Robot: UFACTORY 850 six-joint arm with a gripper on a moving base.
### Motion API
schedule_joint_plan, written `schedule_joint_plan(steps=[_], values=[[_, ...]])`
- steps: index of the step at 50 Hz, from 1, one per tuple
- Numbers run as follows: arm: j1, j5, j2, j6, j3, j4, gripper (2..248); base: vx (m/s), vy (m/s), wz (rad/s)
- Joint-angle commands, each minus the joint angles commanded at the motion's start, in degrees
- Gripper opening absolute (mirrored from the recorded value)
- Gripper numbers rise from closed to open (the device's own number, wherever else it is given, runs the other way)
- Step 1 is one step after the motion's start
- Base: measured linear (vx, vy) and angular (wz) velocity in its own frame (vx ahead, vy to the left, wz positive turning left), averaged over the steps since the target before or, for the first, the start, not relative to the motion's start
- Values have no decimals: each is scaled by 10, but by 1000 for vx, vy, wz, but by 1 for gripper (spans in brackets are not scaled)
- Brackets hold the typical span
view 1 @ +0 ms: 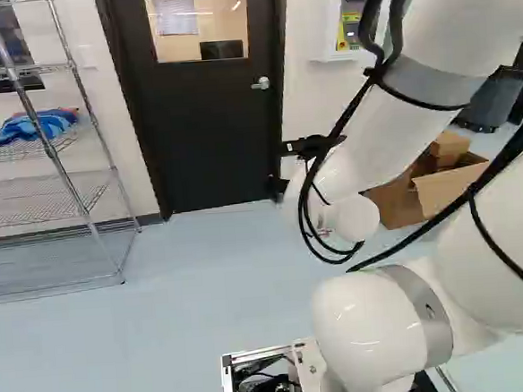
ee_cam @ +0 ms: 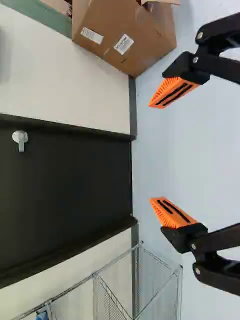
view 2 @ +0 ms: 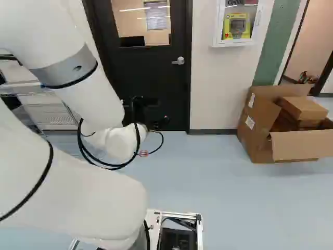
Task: Open the door and move inside
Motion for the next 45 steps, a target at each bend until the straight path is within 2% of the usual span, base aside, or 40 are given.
schedule_joint_plan(steps=[45], values=[[0, 0, 0, 0, 0, 0, 247, 128, 8, -14]])
